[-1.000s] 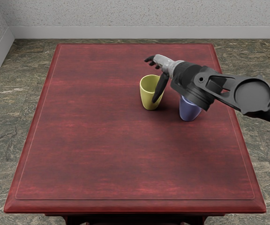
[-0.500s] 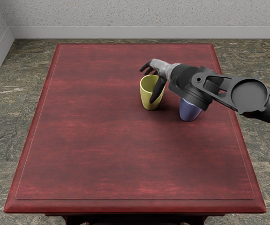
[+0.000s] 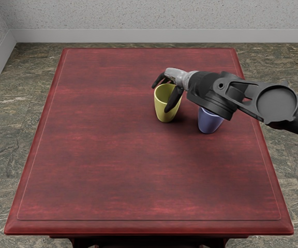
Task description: Pick up cup and place in cup with right hand
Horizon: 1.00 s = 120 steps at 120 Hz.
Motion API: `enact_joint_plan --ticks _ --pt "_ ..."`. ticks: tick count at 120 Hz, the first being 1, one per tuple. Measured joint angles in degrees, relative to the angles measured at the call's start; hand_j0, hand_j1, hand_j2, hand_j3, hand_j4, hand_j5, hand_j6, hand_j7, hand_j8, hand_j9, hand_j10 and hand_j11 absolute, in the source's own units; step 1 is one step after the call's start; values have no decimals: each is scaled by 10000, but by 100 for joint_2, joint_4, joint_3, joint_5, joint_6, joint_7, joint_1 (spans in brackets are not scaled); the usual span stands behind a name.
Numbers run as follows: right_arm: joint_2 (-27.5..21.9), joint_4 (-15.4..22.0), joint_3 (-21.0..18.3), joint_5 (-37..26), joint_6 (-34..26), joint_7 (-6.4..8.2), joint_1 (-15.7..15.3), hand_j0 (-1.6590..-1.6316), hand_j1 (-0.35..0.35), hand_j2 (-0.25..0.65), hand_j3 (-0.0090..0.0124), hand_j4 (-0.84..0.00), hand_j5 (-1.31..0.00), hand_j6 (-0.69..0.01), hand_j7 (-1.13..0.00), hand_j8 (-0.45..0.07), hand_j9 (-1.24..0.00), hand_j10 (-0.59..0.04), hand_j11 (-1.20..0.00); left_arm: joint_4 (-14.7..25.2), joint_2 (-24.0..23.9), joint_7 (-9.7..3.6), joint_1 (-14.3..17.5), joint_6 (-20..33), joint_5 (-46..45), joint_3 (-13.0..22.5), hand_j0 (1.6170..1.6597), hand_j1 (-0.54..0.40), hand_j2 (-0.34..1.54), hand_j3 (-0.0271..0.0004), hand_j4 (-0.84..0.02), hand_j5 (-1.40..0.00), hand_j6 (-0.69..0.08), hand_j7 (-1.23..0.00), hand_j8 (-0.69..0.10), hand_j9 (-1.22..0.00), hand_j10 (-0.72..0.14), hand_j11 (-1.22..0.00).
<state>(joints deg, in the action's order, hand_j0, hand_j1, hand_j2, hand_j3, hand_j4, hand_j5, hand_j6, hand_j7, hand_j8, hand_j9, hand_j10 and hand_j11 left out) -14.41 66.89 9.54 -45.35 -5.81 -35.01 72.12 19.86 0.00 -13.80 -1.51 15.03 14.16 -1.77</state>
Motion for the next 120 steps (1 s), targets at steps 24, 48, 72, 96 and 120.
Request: enact_joint_plan --ticks 24,48,72,96,120 --pt "5 8 5 139 21 1 68 -16542 786 -425 0 -4580 -5159 -3414 -5484 -2735 -5364 -3070 -5407 0 0 0 -5 0 0 0 16581 3487 1 -2 2 -3 2 -3 3 -3 2 -3" --pt "-14 28 40 193 134 2 316 -16544 482 -706 0 -4277 -5458 -3738 -5499 -2883 -5514 -3260 -5507 0 0 0 -1 0 0 1 16581 3489 0 -1 1 -1 2 -1 2 -1 2 -1" --pt "-156 48 102 307 481 2 633 -16540 308 -878 -4 -4165 -5546 -3925 -5493 -2999 -5540 -3389 -5496 0 0 0 0 0 0 1 16581 3489 -1 0 1 0 1 0 1 0 1 -1" --pt "-516 79 118 608 950 2 984 -16540 273 -887 -6 -4122 -5581 -3976 -5490 -3023 -5565 -3437 -5491 0 0 0 1 0 0 1 16581 3489 -1 0 1 0 1 0 1 0 1 0" --pt "-923 105 119 767 1314 1 1244 -16542 258 -896 0 -4071 -5627 -3976 -5489 -2988 -5599 -3423 -5521 0 0 0 0 0 0 1 16581 3490 -1 0 1 0 1 0 1 0 1 0"
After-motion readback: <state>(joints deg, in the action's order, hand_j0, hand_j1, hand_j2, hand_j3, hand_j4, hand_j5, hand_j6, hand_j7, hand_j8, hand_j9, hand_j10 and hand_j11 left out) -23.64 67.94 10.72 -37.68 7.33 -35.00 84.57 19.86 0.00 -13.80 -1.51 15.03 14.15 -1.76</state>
